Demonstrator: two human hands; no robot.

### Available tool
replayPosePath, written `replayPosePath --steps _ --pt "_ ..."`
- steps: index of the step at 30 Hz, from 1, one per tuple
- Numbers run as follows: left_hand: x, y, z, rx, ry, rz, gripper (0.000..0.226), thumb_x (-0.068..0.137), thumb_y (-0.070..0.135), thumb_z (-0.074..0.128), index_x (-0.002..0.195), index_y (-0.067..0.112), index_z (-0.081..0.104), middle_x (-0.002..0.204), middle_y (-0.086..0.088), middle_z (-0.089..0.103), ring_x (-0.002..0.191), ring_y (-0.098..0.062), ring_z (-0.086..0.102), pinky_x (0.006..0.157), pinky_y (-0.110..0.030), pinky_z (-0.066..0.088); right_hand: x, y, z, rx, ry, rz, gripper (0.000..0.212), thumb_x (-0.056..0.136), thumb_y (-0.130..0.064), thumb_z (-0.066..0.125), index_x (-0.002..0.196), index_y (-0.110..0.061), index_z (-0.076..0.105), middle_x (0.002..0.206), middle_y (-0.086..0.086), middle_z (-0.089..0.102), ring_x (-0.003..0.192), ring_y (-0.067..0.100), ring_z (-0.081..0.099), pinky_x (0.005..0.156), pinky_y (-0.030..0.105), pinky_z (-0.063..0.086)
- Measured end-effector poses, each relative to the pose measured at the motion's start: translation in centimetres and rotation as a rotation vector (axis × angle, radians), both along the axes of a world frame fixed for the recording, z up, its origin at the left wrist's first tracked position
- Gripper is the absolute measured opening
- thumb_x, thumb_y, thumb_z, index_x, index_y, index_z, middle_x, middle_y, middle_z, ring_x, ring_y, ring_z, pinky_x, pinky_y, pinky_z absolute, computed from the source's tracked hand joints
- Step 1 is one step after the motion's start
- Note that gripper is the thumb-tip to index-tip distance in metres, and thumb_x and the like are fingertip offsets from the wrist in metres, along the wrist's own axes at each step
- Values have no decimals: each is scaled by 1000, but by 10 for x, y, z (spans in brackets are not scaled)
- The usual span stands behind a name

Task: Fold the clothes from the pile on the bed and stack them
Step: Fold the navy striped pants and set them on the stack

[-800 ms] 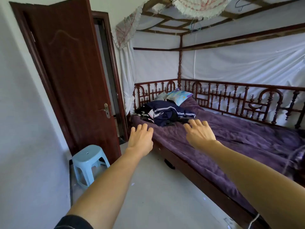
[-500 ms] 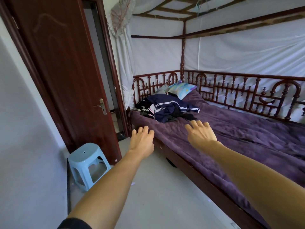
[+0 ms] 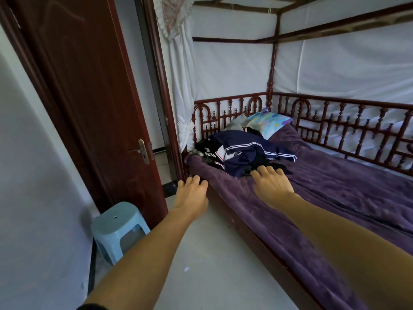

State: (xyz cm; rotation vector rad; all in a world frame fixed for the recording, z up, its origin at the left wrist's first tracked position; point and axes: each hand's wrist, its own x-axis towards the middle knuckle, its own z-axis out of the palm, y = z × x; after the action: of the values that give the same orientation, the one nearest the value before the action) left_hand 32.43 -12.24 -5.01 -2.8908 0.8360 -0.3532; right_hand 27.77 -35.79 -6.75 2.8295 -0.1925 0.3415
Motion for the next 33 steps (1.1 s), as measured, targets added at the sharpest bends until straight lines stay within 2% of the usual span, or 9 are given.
replayPosePath --steps 6,16,26,33 --pt "139 -20 -29 -6 21 -25 39 95 26 46 133 16 44 130 -8 45 120 -26 43 100 -41 34 132 -26 -25 -14 41 -9 40 96 -27 40 135 -18 39 133 6 45 116 27 46 94 39 37" --pt "369 -63 -39 -29 109 -83 35 95 30 46 128 18 48 127 -6 47 118 -26 45 99 -41 36 330 -85 -35 62 83 -93 42 98 -33 39 137 -20 36 133 4 44 119 26 44 95 38 37" --pt "577 -166 -99 51 166 -121 34 90 32 45 121 20 52 124 -5 48 118 -27 44 96 -42 34 529 -176 -107 113 166 -133 40 94 -33 41 130 -17 43 129 6 49 117 28 47 91 40 38" --pt "711 -220 -113 77 189 -140 31 89 33 44 117 20 53 121 -5 49 116 -26 45 94 -43 34 659 -235 -136 155 253 -119 38 94 -34 42 128 -17 45 128 5 50 117 27 47 92 40 38"
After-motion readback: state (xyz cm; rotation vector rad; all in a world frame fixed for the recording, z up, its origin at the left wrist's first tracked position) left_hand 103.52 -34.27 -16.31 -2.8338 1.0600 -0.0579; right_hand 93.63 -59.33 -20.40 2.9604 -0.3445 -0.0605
